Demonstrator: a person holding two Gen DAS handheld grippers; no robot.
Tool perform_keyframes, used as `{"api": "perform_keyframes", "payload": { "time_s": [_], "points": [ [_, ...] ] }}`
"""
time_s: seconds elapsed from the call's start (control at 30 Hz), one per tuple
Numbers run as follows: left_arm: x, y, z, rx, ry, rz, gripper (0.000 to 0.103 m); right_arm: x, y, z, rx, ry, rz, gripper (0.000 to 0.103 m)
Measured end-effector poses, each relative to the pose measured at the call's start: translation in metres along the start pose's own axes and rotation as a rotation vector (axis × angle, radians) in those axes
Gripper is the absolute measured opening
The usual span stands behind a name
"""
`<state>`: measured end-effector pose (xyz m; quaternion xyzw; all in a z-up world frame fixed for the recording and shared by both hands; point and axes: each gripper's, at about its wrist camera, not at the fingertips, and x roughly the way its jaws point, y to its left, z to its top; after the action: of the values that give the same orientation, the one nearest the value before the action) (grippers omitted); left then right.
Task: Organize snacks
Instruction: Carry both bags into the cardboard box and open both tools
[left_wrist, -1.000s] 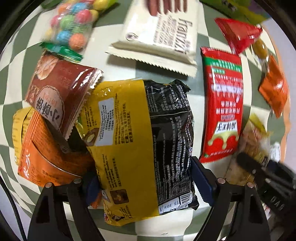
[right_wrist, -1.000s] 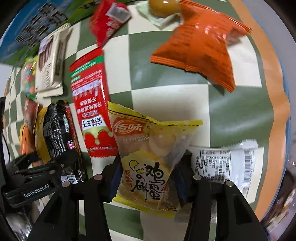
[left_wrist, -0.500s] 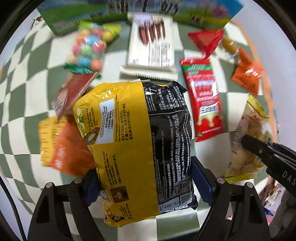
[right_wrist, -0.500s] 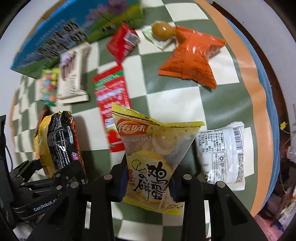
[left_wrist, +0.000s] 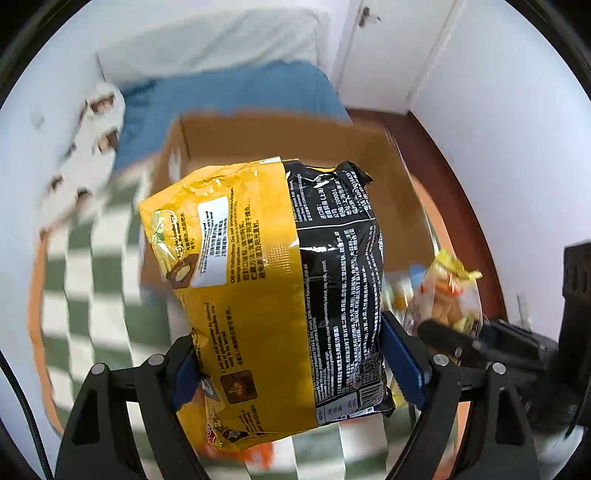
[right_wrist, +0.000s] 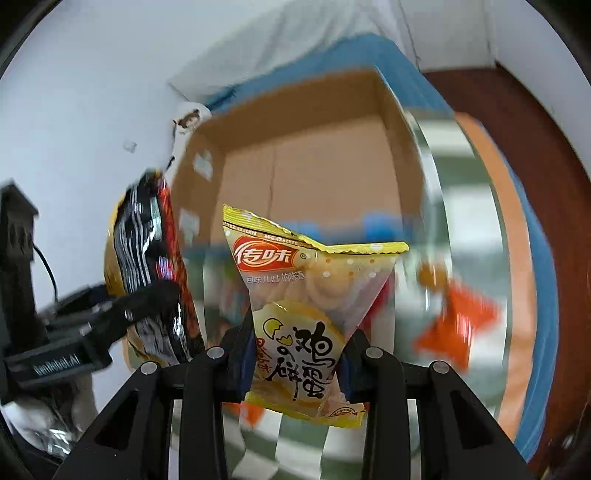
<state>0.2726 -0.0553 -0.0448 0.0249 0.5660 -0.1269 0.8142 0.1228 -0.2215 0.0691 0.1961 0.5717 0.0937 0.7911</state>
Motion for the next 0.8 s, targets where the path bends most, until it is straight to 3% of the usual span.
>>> {"api": "perform_keyframes", "payload": {
  "time_s": [0.1,0.2,0.37,0.63,0.8],
  "points": [
    [0.028,0.005,0.055,0.01,0.003,0.037,0.085,0.025,0.012,0.06,-0.055,-0.011,-0.021,0.038],
    [0.069,0.018,0.096,0.005,0.06,0.052,0.085,0.06,0.013,0.106,-0.082,0.013,-0.042,0.038],
    [0.134,0.036,0.125,-0.011,0.165,0.042,0.085,0.122,0.003,0.159,-0.094,0.089,-0.053,0.038],
    [0.197,0.043,0.141,-0.021,0.275,0.037,0.085,0.198,-0.023,0.19,-0.116,0.185,-0.087,0.038],
    [0.209,0.035,0.143,-0.034,0.288,0.023,0.085,0.214,-0.025,0.194,-0.13,0.198,-0.086,0.038]
  ]
}}
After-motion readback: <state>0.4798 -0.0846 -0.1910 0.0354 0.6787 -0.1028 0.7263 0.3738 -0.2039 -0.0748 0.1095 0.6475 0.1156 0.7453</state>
